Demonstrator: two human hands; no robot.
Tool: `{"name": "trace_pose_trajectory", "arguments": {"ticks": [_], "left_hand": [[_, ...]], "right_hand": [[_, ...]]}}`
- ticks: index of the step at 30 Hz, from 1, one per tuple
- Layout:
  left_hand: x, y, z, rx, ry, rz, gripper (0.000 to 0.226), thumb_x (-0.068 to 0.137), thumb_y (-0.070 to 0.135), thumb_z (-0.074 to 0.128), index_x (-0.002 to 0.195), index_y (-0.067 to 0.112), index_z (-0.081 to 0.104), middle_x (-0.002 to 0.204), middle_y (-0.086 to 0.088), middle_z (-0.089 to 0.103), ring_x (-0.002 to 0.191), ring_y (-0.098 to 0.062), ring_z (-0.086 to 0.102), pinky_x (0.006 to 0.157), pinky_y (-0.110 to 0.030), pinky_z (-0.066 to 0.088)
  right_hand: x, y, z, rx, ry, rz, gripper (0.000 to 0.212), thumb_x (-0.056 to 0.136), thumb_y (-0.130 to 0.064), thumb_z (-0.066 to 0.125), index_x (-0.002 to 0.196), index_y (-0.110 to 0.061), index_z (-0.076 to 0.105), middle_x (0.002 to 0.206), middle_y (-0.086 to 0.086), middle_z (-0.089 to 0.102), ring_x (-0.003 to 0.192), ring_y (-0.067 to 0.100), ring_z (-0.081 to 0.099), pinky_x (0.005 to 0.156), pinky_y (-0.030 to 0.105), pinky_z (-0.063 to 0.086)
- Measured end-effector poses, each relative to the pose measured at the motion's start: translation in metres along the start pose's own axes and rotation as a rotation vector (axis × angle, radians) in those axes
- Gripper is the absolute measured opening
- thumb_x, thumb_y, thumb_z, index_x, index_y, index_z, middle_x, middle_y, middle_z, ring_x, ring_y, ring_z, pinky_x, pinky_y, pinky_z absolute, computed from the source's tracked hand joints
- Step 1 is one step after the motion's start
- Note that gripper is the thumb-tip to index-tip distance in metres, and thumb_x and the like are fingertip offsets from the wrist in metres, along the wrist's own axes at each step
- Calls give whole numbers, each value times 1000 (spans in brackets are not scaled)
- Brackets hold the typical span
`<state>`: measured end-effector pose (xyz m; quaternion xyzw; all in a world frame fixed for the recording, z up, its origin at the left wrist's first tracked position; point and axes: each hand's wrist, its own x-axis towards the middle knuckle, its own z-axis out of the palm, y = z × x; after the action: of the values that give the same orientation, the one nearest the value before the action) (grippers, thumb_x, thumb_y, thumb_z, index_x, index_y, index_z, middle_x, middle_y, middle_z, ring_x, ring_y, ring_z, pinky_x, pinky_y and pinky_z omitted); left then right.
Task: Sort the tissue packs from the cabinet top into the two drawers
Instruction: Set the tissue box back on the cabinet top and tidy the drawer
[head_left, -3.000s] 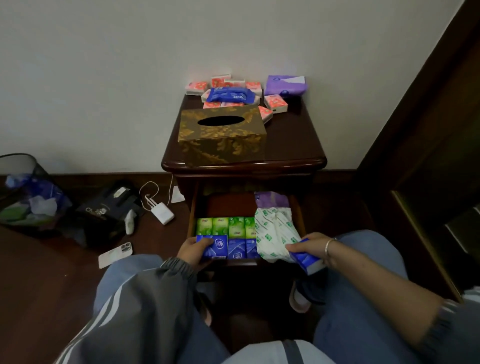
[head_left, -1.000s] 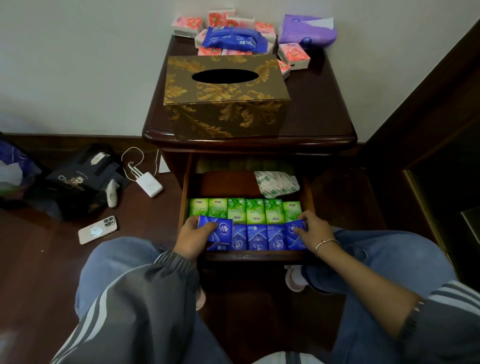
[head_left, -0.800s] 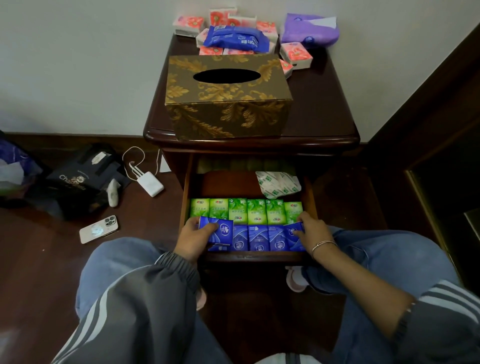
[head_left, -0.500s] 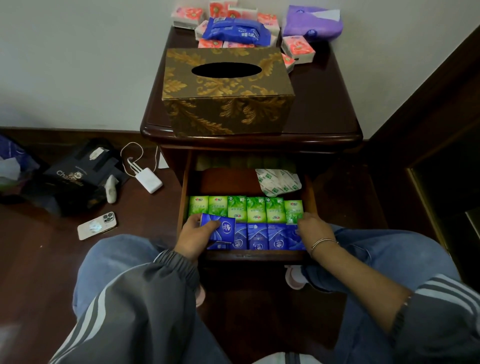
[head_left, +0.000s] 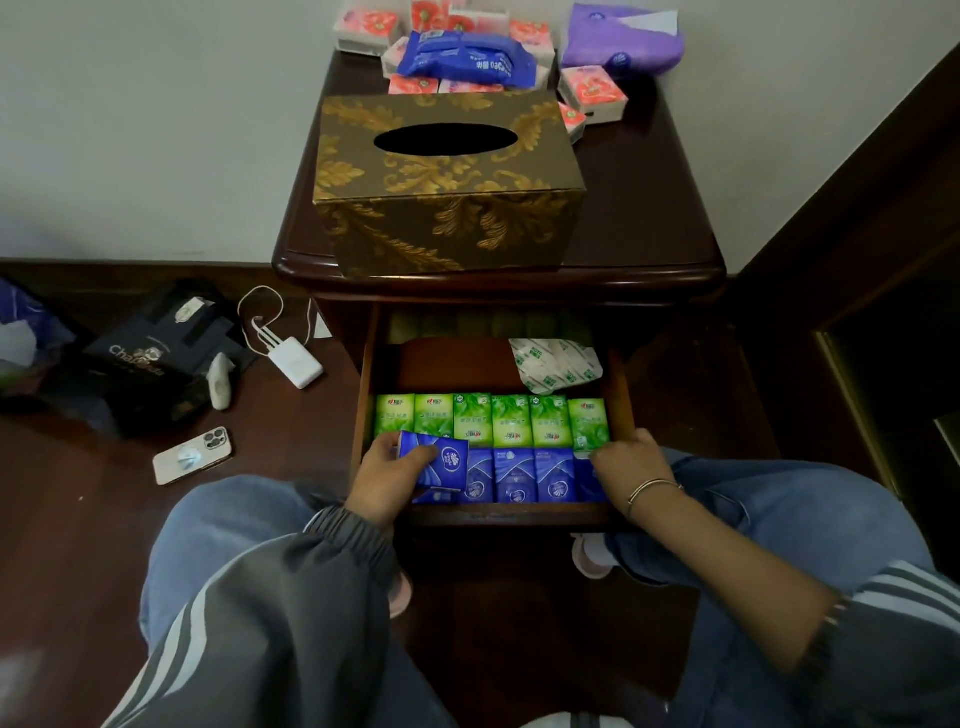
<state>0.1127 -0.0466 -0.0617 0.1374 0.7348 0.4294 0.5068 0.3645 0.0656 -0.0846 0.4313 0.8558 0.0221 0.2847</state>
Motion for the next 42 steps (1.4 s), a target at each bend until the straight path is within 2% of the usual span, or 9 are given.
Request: {"name": "trace_pose_trajectory", "arguments": {"ticks": [8,14,19,22,25,27,30,35,42], "left_hand": [[1,-3,-1,5,9,3,22,86,14,67,103,7,57,104,-18,68,93,-33,67,86,-49,55],[2,-3,1,5,1,7,30,86,15,68,110,4,55,102,-16,68,85,-27,68,79,-42,56],[-1,0,2,-8,-16,-1,24,86,15,67,105,7,55,99,-14,69,82,-26,68,77,-43,56],[-7,3,7,-18,-85,9,19,88,13,65,104,6,56,98,-15,69,82,-26,68,78,-45,55],[-19,7,21,-54,-225,12,25,89,13,63,111,6,54,103,-12,70,88,-24,69,81,-41,55],[-27,8,34,-62,-316,52,20,89,10,63,107,7,55,100,-12,72,87,-23,70,79,-35,57],[-35,8,48,-69,-397,85,17,89,8,63,105,7,58,102,-15,71,89,-23,69,80,-33,56],[-28,2,54,336,-338,246,43,91,24,63,131,14,54,107,-1,63,90,-10,61,74,-10,47],[-22,-22,44,1039,-417,577,31,94,34,54,120,20,64,116,-3,59,108,-18,55,93,-27,41]], "right_hand": [[16,4,14,125,-154,-83,32,89,1,43,113,-9,60,119,12,61,118,29,50,99,41,43],[15,2,15,17,-183,-189,25,92,-11,44,111,-13,61,116,8,65,111,25,57,102,32,33],[11,4,7,43,-295,-184,35,92,-15,43,125,-21,56,125,6,60,117,28,52,103,40,38],[4,2,-12,365,-154,-97,31,94,-19,47,123,-19,58,127,7,59,116,27,54,97,39,45],[-13,-6,-37,994,4,-33,29,93,-26,54,118,-14,62,119,6,65,104,15,60,85,21,49],[-23,-12,-54,1357,-106,-82,22,92,-28,55,110,-18,64,108,3,68,90,8,64,69,10,50],[-31,-18,-59,1532,-239,-84,20,88,-29,61,108,-22,63,101,-1,67,86,7,65,69,17,53],[-26,2,-43,1448,-212,66,25,79,-24,73,103,-17,66,98,5,65,85,16,64,74,30,55],[-15,25,-29,778,33,410,28,82,-28,69,100,-7,61,104,17,67,97,32,62,78,32,46]]}}
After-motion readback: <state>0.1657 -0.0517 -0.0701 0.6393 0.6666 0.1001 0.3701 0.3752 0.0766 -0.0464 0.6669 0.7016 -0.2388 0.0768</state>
